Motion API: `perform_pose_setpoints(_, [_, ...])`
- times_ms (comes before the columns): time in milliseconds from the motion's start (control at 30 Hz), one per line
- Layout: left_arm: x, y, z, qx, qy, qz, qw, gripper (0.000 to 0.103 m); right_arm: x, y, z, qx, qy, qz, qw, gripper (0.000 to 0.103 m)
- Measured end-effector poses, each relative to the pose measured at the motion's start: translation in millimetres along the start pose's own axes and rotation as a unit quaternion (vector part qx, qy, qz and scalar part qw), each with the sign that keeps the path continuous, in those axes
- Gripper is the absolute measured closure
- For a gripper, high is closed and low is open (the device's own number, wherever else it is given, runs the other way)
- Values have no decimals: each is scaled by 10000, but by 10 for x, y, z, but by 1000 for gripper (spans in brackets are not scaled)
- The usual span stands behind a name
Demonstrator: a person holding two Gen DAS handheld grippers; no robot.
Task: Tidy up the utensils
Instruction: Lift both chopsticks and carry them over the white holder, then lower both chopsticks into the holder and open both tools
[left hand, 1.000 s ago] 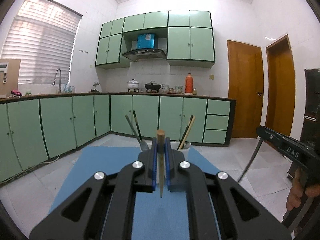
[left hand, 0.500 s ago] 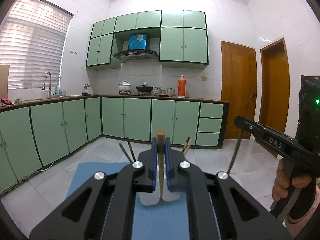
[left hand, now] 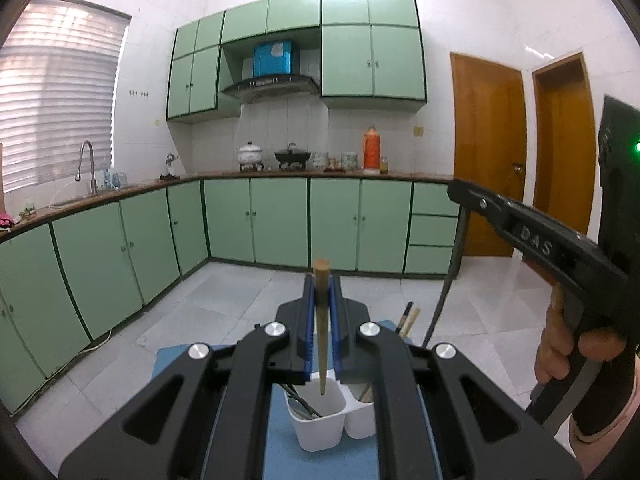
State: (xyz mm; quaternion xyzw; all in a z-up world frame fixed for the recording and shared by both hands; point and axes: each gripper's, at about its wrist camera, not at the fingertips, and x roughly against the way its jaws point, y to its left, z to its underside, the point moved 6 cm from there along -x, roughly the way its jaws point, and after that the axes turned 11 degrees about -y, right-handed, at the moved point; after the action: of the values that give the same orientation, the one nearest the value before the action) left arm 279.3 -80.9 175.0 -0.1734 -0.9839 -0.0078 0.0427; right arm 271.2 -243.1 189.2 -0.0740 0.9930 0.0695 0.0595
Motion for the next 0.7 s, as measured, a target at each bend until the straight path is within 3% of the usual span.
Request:
perform_pose_setpoints(233, [-404,121,308,152,345,-7,9993,97,-448,-112,422,-160,246,-15,9996,96])
perform_pose_setpoints(700, [-892,257,832,431,819,0,9957,97,-705,-264,1196,-432,707,-44,9966,96])
